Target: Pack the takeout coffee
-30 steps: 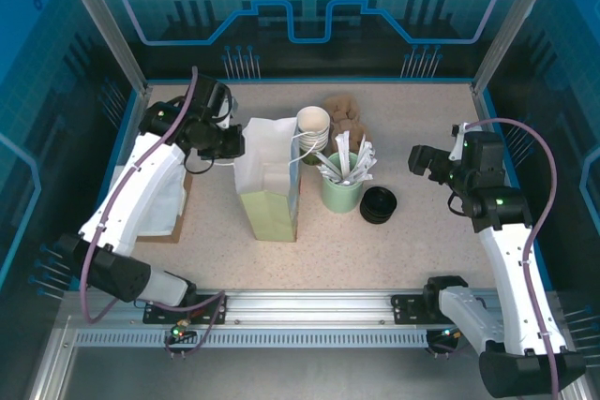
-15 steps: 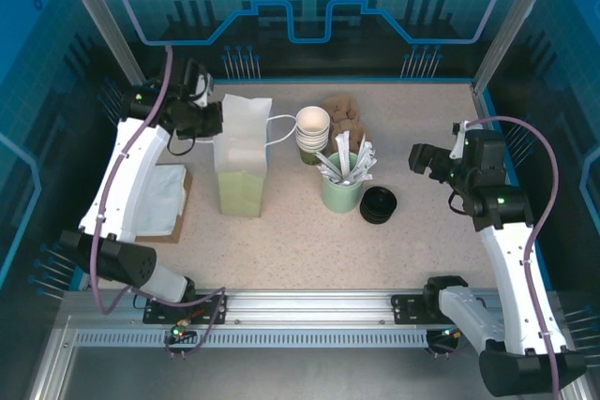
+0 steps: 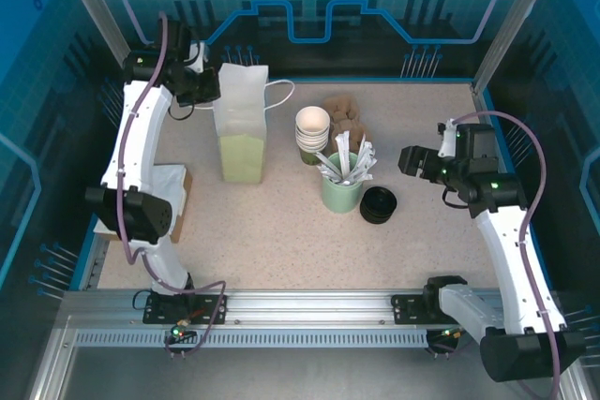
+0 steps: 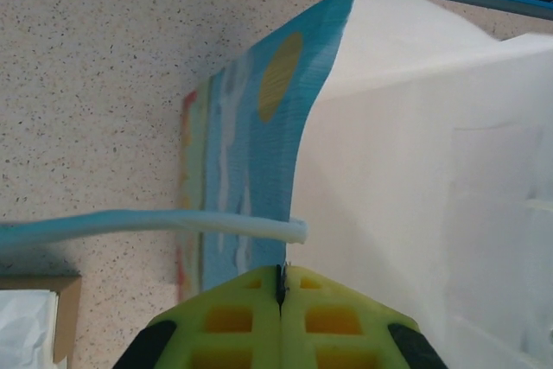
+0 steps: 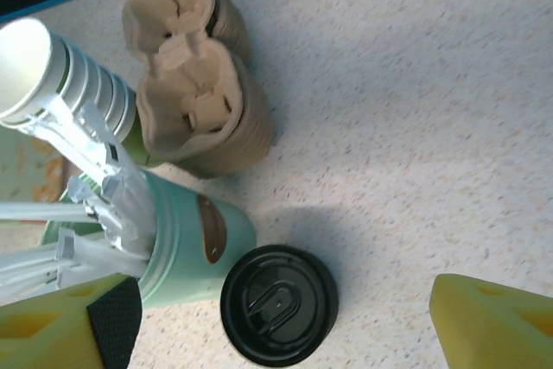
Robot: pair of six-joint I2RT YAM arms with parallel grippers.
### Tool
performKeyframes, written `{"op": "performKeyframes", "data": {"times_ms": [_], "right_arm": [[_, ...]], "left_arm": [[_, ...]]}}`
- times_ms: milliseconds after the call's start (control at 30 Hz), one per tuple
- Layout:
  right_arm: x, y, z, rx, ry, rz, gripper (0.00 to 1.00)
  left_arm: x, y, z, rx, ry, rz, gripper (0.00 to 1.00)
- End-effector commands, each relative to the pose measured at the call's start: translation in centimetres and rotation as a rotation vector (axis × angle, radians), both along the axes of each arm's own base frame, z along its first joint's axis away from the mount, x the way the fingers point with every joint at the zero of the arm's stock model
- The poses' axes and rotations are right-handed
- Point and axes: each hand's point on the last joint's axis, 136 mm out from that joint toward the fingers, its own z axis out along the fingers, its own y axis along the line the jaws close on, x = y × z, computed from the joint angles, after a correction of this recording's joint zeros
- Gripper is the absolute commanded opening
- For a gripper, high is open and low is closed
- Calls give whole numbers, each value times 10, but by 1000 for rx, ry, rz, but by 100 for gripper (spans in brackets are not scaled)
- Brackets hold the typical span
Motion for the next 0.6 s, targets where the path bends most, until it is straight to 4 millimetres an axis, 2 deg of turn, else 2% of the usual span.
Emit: {"op": "performKeyframes", "data": {"times_ms": [0,33,67,133,233,300,367,567], "right_arm": [[-5,19,-16,78,69,59,86],[-4,21,-19,83,80,61,85],[-4,23,-23,85,93,68,85],[-4,25,-29,85,114,77,85],[-3,29,-35,90,143,93,85],[-3,32,-39,101,157,104,85],[-3,36,-41,117,170,116,84],[3,50,-53,206,212,132,73]], "left_arm": [[10,4,5,-80,-13,21,0],[13,5,1,-85,-7,25,0],[16,6,-4,-90,4,27,4],[19,3,-12,-114,28,11,24],[19,-4,-12,-148,47,-23,42],[16,-3,-6,-136,39,-24,51],[11,-1,4,-127,19,-26,56],[-19,0,47,-114,-75,-30,74]]}}
